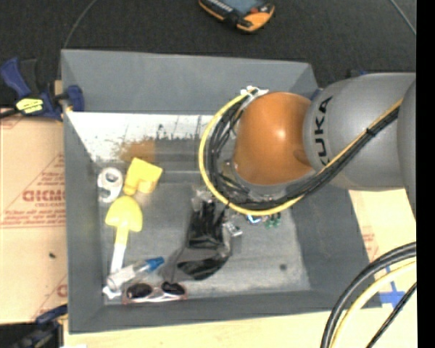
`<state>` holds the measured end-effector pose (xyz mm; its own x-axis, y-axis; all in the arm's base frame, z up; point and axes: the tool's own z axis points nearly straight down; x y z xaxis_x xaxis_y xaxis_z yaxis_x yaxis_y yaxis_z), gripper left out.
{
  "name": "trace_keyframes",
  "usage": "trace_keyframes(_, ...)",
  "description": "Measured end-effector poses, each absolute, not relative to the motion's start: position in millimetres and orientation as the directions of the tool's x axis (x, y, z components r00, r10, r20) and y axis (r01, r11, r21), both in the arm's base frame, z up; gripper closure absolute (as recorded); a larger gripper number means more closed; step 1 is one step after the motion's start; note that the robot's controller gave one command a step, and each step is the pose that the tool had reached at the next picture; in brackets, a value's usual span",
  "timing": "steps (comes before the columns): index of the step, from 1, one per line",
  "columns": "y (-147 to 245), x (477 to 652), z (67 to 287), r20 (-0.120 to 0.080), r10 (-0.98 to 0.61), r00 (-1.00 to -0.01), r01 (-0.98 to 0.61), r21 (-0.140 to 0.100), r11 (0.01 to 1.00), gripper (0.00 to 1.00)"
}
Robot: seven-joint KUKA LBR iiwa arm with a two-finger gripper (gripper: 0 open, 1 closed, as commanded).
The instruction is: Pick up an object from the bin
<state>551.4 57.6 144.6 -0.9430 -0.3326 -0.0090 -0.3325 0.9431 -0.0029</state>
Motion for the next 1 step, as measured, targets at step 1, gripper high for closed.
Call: trace_keyframes(1, 62.0, 547.1, 72.0, -0.002, -0.202, -0.979, -0.202, 0.001, 0.979, 0.00)
